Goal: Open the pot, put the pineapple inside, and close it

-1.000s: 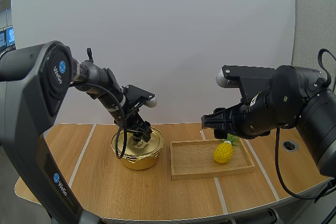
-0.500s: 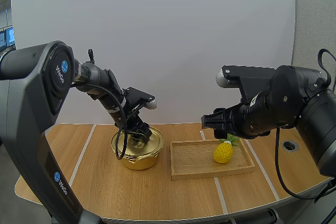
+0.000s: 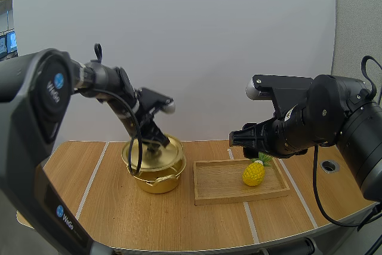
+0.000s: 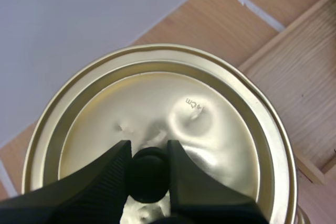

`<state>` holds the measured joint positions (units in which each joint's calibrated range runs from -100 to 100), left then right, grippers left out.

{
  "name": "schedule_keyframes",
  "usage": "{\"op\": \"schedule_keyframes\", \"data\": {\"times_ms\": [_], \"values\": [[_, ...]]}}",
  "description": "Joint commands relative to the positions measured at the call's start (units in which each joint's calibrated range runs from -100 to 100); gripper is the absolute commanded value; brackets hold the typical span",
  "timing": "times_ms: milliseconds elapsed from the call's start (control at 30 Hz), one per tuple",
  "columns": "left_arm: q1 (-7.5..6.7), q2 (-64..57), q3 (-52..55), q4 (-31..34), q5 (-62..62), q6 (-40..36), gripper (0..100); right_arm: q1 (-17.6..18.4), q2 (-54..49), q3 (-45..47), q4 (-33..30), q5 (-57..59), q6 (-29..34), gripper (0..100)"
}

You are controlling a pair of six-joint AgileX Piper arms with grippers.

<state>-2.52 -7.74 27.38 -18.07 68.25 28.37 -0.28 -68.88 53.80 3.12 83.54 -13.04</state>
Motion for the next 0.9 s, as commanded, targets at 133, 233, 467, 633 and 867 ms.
{"op": "schedule_keyframes", "data": {"times_ms": [133, 233, 467, 633, 867], "values": [[-0.09, -11.6, -11.7, 0.8, 1.3, -1.4, 0, -0.2, -0.3, -0.4, -0.3, -0.3, 0.0, 100], [-0.09, -14.7, -16.0, 0.8, 1.3, -1.4, 0, -0.2, -0.3, -0.4, -0.3, -0.3, 0.0, 100], [-0.09, -18.9, -27.2, 0.8, 1.1, -1.8, 0, -0.2, -0.3, -0.4, 1.1, -0.4, 0.0, 100], [-0.09, -19.2, -36.0, 1.6, 0.5, -1.8, 0, -0.2, -0.3, -0.4, 1.8, -0.6, 0.0, 100], [-0.09, -19.2, -45.6, 6.0, -10.0, -0.4, 0, -0.2, -0.3, -0.4, 1.8, -1.0, 0.0, 100]]}}
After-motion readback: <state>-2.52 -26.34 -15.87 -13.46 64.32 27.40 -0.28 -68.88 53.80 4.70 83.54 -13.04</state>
